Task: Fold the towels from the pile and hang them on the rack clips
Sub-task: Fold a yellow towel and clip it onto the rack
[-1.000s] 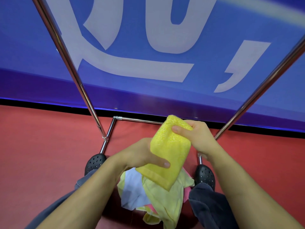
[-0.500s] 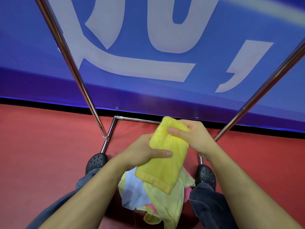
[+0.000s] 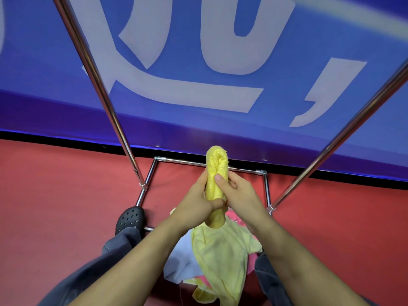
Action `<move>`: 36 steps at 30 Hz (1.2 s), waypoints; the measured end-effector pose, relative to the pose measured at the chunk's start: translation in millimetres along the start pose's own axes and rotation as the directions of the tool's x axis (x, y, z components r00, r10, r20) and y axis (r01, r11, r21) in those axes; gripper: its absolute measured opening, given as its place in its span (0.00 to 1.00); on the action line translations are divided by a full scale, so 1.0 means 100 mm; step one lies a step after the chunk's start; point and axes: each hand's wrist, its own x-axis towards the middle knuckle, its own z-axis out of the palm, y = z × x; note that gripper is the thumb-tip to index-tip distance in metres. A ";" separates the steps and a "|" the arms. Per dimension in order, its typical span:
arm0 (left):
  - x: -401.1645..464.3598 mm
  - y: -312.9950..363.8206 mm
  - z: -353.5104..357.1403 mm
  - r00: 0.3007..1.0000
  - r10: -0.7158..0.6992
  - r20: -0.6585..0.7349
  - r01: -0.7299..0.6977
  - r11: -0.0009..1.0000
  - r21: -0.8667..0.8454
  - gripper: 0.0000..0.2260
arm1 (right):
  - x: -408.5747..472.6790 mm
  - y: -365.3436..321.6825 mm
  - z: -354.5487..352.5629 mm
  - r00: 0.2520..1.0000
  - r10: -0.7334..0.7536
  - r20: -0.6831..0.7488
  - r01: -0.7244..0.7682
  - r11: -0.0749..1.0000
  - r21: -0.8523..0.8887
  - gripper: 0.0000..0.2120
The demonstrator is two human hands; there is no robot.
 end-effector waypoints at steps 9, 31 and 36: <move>-0.22 0.31 -0.01 0.926 0.191 -0.327 -0.126 0.969 0.212 0.10 | -0.14 -0.32 0.09 0.983 -0.168 -0.067 0.148 0.960 -0.237 0.15; -1.08 3.12 -1.05 0.275 0.647 -0.711 -0.380 0.752 0.538 0.14 | -0.82 -3.52 0.87 0.582 -0.748 -0.320 0.652 0.664 -0.366 0.13; -1.02 3.47 -1.36 0.216 0.654 -0.725 -0.312 0.750 0.584 0.16 | -0.63 -3.93 0.98 0.537 -0.793 -0.287 0.646 0.606 -0.464 0.13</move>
